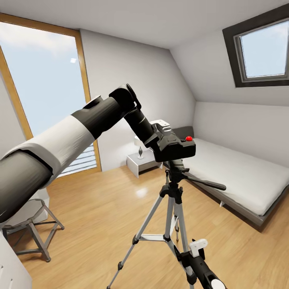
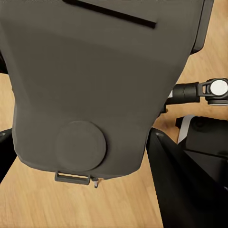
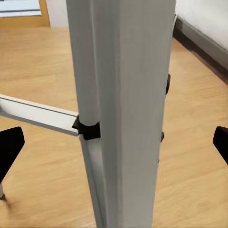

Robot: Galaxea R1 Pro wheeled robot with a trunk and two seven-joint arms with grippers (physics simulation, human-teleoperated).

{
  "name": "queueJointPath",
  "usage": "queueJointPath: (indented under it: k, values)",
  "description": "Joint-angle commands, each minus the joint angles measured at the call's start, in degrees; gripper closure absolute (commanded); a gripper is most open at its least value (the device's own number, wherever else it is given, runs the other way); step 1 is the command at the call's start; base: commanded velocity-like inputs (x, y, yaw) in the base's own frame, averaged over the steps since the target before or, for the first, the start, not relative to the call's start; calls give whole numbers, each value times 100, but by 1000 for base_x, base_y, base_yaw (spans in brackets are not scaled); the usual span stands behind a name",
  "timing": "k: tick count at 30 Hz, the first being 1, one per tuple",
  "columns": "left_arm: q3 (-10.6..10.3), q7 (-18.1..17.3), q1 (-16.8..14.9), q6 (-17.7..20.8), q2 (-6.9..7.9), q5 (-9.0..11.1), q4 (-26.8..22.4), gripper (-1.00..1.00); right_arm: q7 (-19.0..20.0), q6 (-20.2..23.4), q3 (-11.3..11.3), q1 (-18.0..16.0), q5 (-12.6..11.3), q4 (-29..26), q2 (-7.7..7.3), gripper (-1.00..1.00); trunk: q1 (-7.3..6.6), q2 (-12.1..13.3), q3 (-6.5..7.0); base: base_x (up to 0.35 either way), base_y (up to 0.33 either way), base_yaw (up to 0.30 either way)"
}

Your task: Attach the digital camera to the camera tripod in the bedroom.

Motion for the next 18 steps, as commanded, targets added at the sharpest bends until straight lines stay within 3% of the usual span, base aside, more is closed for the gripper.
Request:
queueJointPath:
  k: [1,18]
  values:
    - [-1,-55,-2,60,-1,-61,-2,100,-1,-13,6,-4,30,2,1,-100,2,-4,-2,0,0,0]
    - [-15,-55,-2,60,-7,-61,-2,100,-1,-1,15,-62,43,2,35,-100,2,-4,-2,0,0,0]
